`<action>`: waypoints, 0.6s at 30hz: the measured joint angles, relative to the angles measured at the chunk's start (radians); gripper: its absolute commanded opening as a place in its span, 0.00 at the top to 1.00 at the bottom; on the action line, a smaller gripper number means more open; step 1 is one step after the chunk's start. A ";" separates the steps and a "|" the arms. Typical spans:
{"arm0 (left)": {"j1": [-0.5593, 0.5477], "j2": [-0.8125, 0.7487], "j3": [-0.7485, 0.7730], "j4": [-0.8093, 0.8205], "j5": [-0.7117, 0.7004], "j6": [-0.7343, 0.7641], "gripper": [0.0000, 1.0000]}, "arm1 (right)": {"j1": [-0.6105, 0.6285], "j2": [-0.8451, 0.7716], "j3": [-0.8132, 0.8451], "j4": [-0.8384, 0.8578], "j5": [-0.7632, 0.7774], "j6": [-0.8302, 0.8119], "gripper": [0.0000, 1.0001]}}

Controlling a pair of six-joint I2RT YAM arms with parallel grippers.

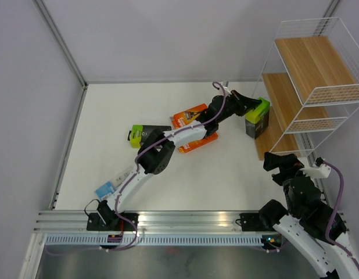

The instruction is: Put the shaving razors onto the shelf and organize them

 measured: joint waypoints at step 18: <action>0.019 0.032 -0.150 0.204 -0.163 -0.454 0.98 | 0.000 -0.010 0.000 0.001 0.000 0.000 0.02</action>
